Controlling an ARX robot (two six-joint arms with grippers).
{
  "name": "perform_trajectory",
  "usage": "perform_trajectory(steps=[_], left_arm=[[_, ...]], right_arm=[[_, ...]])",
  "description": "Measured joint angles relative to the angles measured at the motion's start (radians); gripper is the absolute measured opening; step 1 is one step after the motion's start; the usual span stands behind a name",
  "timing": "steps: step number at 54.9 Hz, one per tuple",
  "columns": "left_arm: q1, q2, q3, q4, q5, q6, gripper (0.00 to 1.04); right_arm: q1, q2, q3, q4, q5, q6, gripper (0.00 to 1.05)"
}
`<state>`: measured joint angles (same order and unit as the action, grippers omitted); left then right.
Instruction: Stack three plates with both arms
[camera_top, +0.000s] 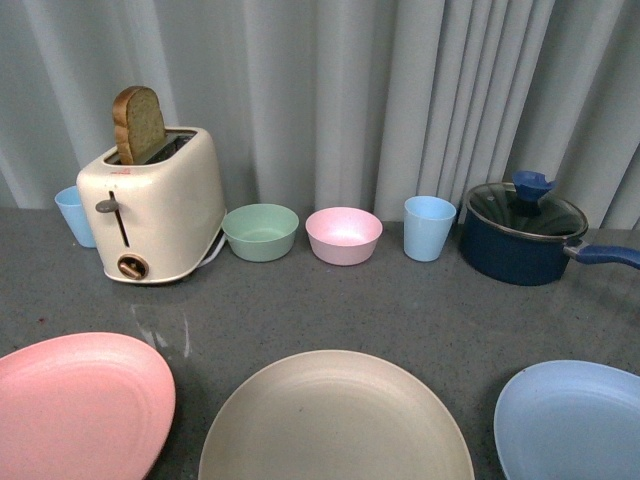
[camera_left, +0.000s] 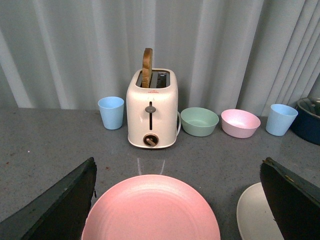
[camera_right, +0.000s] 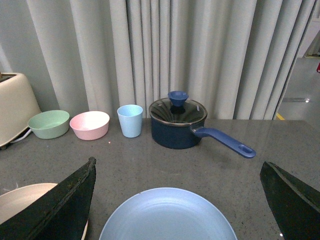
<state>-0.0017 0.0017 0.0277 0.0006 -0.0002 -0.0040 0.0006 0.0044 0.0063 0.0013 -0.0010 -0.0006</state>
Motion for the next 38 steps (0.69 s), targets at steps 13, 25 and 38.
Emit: perform_trajectory(steps=[13, 25, 38], left_arm=[[0.000, 0.000, 0.000, 0.000, 0.000, 0.000, 0.98], [0.000, 0.000, 0.000, 0.000, 0.000, 0.000, 0.98], [0.101, 0.220, 0.090, -0.160, 0.135, -0.097, 0.98]], right_arm=[[0.000, 0.000, 0.000, 0.000, 0.000, 0.000, 0.97], [0.000, 0.000, 0.000, 0.000, 0.000, 0.000, 0.97], [0.000, 0.000, 0.000, 0.000, 0.000, 0.000, 0.97]])
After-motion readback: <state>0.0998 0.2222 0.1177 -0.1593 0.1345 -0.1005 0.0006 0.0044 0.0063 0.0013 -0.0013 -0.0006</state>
